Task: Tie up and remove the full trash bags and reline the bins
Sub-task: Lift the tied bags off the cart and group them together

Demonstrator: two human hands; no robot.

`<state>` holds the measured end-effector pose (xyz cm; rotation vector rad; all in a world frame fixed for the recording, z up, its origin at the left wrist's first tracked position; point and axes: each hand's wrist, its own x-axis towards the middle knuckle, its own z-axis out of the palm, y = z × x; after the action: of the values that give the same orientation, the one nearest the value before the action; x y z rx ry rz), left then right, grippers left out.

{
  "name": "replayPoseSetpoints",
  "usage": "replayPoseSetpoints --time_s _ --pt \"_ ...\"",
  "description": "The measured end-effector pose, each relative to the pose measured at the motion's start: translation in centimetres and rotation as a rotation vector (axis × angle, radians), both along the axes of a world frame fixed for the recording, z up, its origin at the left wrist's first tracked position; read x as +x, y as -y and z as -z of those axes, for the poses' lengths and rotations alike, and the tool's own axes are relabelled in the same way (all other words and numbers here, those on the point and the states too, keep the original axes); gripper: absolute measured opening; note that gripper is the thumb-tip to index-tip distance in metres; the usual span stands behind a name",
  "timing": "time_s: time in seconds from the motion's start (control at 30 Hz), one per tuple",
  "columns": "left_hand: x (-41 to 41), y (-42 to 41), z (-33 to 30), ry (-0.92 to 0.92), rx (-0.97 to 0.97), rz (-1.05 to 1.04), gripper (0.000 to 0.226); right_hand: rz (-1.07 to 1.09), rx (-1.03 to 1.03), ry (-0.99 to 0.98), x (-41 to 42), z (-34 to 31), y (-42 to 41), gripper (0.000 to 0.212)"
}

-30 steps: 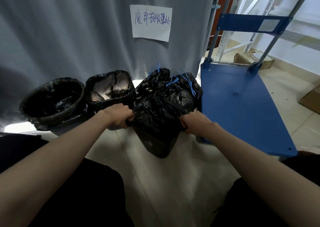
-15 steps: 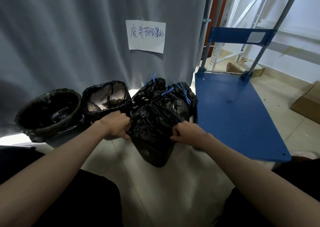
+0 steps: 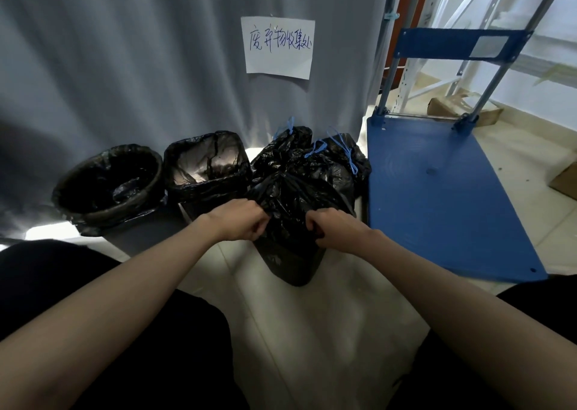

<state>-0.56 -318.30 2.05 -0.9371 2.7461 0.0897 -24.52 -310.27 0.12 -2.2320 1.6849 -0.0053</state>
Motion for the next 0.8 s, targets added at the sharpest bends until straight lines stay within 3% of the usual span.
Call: replayPoseSetpoints --time_s 0.2,0.37,0.53,0.63,0.8 --pt "0.7 0.2 0.2 -0.074 0.105 -0.044 0.011 0.022 0.109 0.022 -0.5 0.3 0.1 0.033" --pt "1.6 0.9 0.5 -0.188 0.188 -0.133 0.014 0.069 0.083 0.074 -1.0 0.9 -0.4 0.038" --pt "2.5 1.4 0.1 -0.279 0.177 -0.186 0.009 0.13 0.022 0.198 -2.1 0.7 -0.6 0.029" --pt "2.7 1.0 0.1 -0.157 0.093 -0.045 0.008 0.068 0.055 0.191 -2.7 0.7 -1.1 0.024" --pt "1.6 -0.6 1.3 0.096 -0.153 0.231 0.007 -0.083 0.115 0.047 -2.2 2.0 -2.3 0.035"
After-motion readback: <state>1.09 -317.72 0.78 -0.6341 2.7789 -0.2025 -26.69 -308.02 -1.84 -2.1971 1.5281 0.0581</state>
